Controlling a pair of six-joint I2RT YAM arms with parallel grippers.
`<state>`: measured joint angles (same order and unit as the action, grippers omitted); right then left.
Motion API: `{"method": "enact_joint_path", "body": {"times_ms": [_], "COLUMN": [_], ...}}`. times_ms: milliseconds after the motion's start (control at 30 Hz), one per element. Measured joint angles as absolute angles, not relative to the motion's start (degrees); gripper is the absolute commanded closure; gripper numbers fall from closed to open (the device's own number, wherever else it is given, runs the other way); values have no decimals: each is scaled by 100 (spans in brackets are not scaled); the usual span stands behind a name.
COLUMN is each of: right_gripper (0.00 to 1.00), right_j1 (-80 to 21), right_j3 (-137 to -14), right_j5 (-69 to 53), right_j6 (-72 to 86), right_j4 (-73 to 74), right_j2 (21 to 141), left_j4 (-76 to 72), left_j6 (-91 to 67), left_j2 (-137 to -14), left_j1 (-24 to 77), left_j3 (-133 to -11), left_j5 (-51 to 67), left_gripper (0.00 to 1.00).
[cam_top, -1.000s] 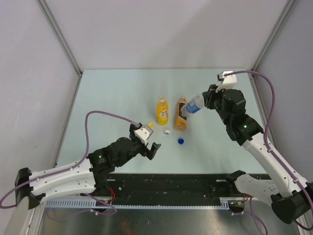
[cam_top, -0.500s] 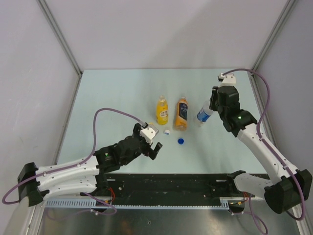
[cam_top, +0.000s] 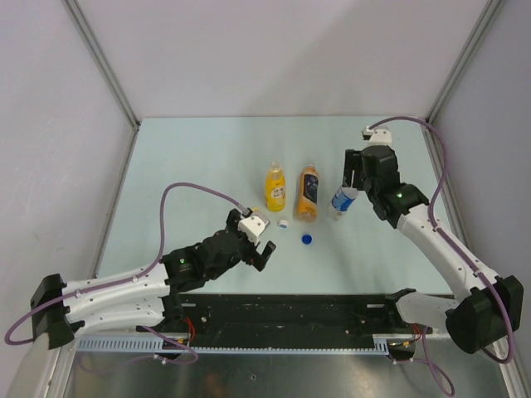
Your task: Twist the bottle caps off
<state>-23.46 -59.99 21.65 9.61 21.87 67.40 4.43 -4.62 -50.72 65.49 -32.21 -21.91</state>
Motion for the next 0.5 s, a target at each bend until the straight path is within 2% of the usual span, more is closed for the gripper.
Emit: {"method": "enact_joint_path", "body": {"times_ms": [233, 500], "right_gripper": [3, 1], "right_j1": [-2453, -2440], "right_j3": [-5999, -5999], "right_j5": [1887, 1103], "right_j6": [1048, 1339], "right_j4": [2115, 1981], "right_j2": [6737, 6152], "left_j4": [454, 515], "left_j6": [-471, -475], "left_j2": [-5087, -5085], "left_j1": [6549, 6549], "left_j3": [-3221, -3221], "left_j5": [-2244, -2305], "left_gripper": [1, 1]}}
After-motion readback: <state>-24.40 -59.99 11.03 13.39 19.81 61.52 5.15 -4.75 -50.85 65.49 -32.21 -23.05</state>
